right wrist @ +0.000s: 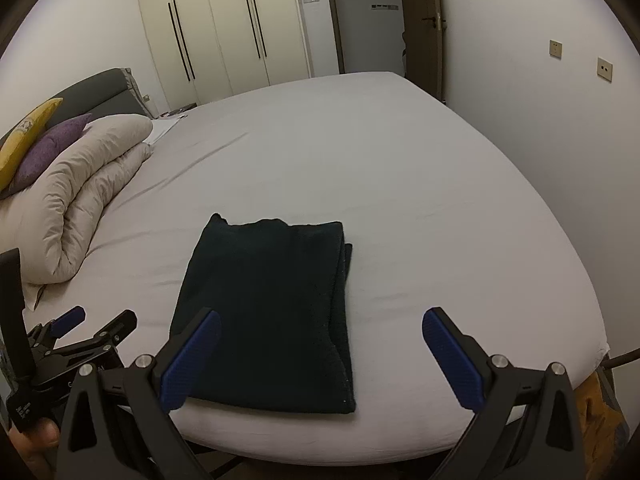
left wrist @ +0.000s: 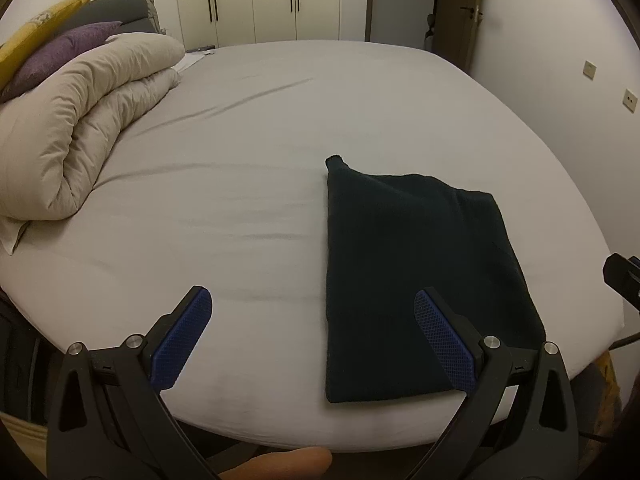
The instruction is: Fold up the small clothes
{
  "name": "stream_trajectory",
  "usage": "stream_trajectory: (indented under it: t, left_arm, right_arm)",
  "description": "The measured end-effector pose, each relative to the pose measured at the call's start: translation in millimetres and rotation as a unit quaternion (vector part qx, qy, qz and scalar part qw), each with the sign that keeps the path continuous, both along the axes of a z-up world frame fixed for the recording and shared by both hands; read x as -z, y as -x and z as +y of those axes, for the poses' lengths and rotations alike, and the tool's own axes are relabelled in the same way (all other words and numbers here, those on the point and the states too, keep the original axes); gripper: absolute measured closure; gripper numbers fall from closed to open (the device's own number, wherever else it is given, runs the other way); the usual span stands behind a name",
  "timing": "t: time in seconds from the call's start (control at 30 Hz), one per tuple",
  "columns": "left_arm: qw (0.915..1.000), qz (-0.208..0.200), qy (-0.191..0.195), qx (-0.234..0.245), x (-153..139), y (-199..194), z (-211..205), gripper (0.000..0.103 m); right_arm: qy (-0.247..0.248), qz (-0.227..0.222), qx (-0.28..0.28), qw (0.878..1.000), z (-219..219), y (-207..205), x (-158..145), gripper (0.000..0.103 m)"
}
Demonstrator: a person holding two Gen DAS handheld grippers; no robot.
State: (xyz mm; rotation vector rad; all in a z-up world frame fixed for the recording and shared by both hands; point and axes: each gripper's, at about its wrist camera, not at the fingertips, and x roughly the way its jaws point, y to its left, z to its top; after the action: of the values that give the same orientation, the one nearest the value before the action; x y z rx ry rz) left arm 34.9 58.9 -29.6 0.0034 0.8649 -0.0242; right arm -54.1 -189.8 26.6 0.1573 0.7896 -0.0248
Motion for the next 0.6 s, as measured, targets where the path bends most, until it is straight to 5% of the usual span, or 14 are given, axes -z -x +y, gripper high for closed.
stream_trajectory:
  t: [0.6]
  left_arm:
    - [1.0000,0.006,0.001,0.005,-6.0,4.7,-2.9,0.000]
  right_arm:
    - [0.002,0.038,-0.005,0.999,4.2,-5.8,20.6,0.000]
